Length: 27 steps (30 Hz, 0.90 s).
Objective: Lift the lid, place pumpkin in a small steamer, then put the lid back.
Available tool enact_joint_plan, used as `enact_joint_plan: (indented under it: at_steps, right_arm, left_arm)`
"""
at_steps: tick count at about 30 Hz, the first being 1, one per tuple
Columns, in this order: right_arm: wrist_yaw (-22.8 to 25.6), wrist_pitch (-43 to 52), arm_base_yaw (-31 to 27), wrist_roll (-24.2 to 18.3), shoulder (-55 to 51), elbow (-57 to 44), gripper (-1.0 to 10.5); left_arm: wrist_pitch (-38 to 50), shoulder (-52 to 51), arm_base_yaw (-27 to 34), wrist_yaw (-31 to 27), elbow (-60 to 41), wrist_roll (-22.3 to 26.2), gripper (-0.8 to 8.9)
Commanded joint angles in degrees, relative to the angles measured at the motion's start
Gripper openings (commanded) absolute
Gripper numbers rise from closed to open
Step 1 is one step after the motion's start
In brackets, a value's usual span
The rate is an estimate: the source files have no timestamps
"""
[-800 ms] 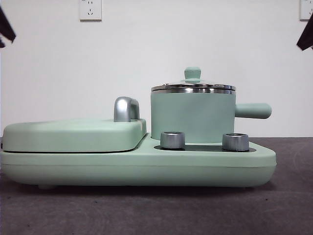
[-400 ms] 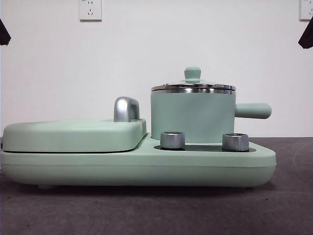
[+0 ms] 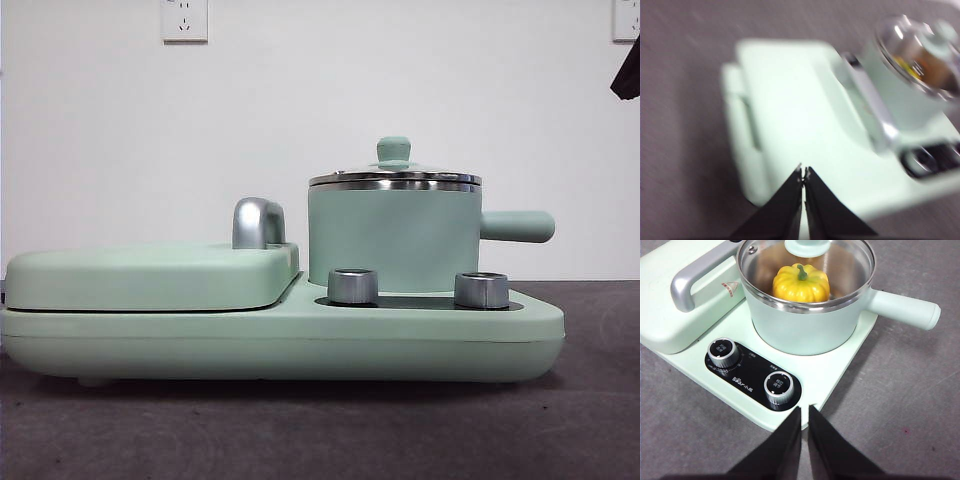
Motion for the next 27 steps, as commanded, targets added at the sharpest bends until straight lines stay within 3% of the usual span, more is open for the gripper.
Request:
enact_joint_plan:
  at_steps: [1,7,13,27]
  right_arm:
    - [0.0,0.7,0.3,0.6,0.2,0.1,0.2]
    - [0.0,0.7,0.3,0.6,0.2,0.1,0.2]
    - [0.0,0.7,0.3,0.6,0.2,0.1,0.2]
    - [0.0,0.9,0.3,0.6,0.2,0.1,0.2]
  left_arm:
    - [10.0,-5.7,5.0,0.1,-7.5,5.6,0.07]
    - [23.2,-20.0,13.4,-1.5,-24.5,9.2,0.07]
    - [25.2,-30.7,16.8,-1.9,-35.4,8.7,0.07]
    - [26.2,-33.1,18.3,-1.9,-37.9,8.7,0.07]
